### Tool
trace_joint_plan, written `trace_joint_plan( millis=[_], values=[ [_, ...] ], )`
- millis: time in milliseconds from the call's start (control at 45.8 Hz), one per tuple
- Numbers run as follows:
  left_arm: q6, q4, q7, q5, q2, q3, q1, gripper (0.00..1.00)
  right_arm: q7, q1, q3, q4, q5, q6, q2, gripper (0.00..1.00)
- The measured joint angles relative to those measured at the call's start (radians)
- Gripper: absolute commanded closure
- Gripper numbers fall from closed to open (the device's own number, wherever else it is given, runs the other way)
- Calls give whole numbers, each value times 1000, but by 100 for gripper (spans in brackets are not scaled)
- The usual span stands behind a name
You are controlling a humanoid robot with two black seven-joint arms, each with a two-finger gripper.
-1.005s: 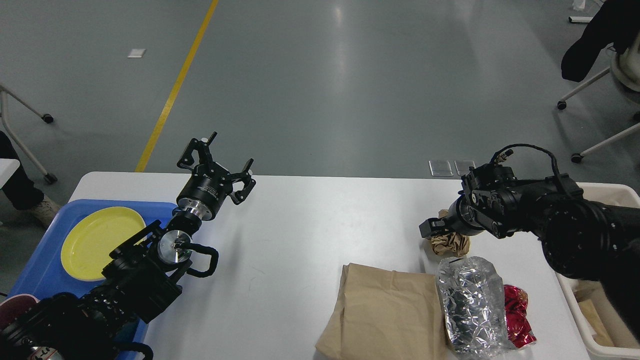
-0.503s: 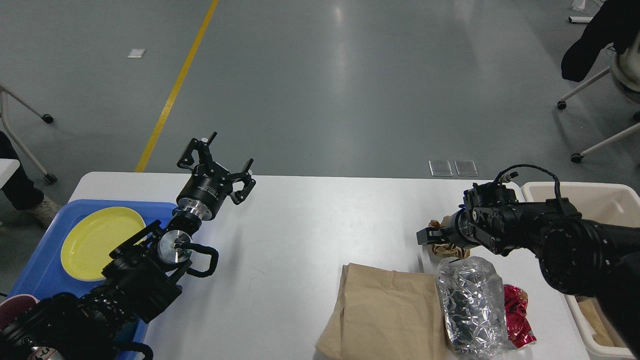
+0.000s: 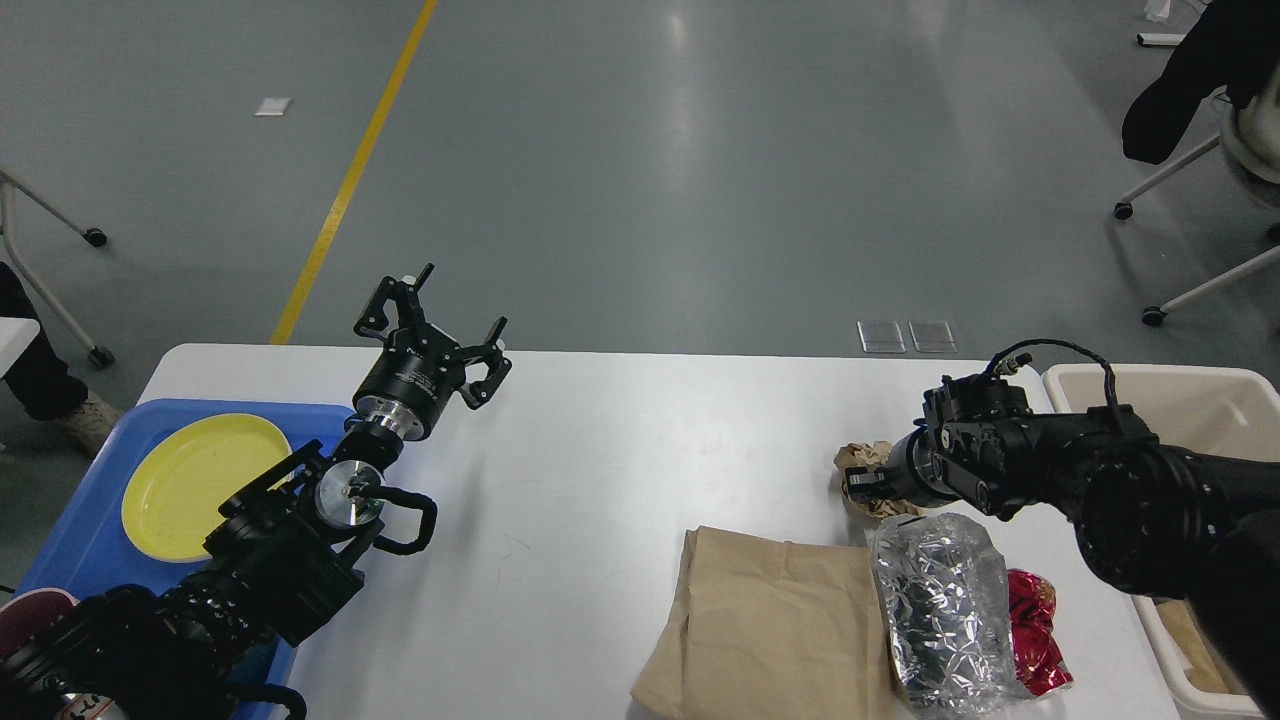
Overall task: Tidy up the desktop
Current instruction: 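Close the right gripper on the crumpled brown paper, then carry the crumpled paper over the white bin and release it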
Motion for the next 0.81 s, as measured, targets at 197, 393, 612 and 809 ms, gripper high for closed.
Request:
trace_joint_plan(
  millis=[197, 393, 612, 809],
  values=[
    [0, 0, 0, 0, 0, 0, 0, 2, 0, 18, 11, 2, 2, 46, -5, 100],
    [0, 0, 0, 0, 0, 0, 0, 2, 1, 80, 22, 28, 2, 74, -19, 100],
    [0, 0, 0, 0, 0, 0, 0, 2, 3, 334, 25, 174, 14, 195, -116, 100],
    [0, 0, 0, 0, 0, 0, 0, 2, 2, 575, -1, 298, 15, 309, -221, 100]
  ],
)
